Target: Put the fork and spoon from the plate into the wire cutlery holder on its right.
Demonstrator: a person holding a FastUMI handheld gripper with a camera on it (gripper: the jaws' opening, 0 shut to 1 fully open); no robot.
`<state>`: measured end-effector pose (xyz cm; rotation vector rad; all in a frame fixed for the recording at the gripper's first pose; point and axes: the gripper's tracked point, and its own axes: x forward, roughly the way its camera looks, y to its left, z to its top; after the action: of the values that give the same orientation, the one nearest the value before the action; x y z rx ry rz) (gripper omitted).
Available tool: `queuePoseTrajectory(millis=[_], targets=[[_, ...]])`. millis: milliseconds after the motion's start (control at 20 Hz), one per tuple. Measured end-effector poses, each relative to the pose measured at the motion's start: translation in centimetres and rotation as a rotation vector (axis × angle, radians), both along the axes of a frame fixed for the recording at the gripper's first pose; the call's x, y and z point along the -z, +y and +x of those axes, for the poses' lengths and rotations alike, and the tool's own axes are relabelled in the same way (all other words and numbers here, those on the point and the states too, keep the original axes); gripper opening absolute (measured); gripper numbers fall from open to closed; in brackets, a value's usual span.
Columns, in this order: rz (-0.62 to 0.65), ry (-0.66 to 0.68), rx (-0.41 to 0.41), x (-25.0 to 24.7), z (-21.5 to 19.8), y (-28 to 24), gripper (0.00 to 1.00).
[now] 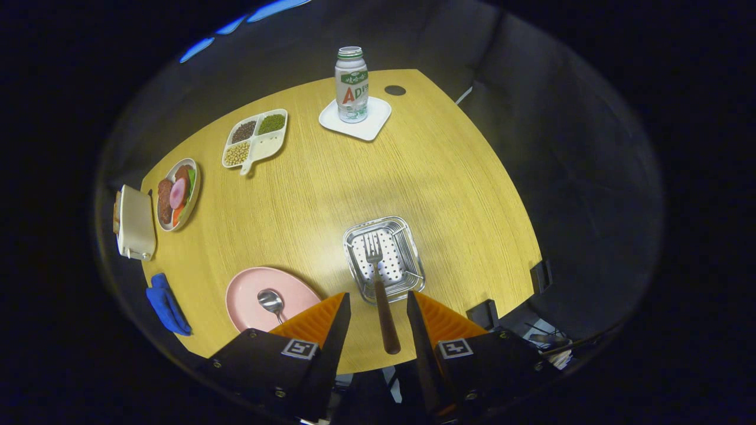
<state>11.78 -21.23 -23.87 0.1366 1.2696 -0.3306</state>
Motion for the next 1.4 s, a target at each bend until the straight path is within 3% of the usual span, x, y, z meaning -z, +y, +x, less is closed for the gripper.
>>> queuePoseTrajectory(millis=[300, 700, 1400], targets=[[-0.003, -0.01, -0.098, 0.0, 0.0, 5.6, 0.59], [0.008, 0.088, -0.241, 4.3, -3.4, 12.9, 0.59], [0.072, 0.244, -0.288, 12.9, -8.0, 15.3, 0.59]])
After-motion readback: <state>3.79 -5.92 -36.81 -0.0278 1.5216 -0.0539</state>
